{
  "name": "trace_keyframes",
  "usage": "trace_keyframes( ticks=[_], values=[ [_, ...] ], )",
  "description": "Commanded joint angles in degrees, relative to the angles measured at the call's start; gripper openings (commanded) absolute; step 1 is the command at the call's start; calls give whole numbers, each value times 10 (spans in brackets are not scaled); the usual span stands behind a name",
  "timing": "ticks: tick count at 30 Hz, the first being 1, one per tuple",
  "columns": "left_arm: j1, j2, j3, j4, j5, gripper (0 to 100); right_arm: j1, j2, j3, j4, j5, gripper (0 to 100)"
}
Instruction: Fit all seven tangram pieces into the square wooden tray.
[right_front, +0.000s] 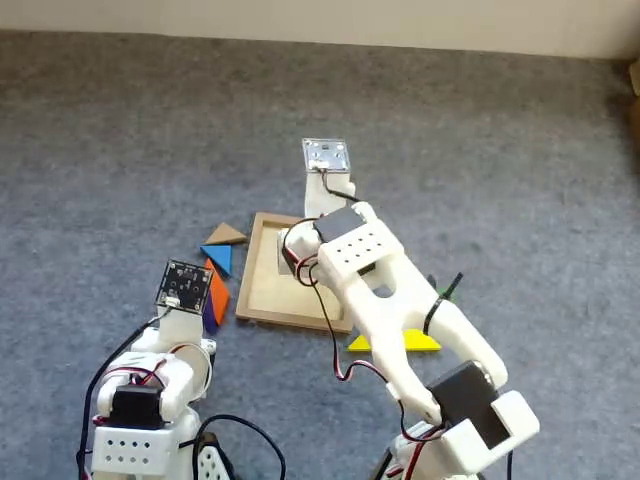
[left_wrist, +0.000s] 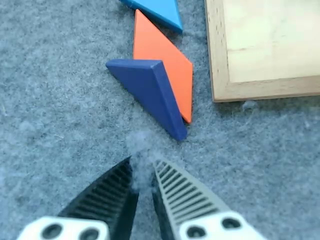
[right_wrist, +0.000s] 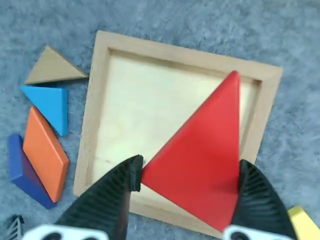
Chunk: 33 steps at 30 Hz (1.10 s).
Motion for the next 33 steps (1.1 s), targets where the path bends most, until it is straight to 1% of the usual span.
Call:
trace_keyframes(
  ticks=[1, 3, 6, 8, 20, 25, 33],
  values=[
    [-8, -22, 11, 3, -4, 7, -8, -7, -11, -32, -21, 217],
    [-8, -22, 11, 3, -4, 7, -16, -6, -5, -64, -50, 214],
    [-8, -22, 11, 3, -4, 7, -22, -9, 11, -65, -124, 214],
    [-8, -22, 11, 3, -4, 7, -24, -8, 14, -65, -147, 214],
    [-8, -22, 11, 3, -4, 7, 5, -4, 28, -71, -153, 214],
    [-8, -22, 11, 3, -4, 7, 5, -5, 83, -137, -149, 214],
    [-8, -22, 11, 3, -4, 7, 12, -6, 98, -136, -149, 214]
  ],
)
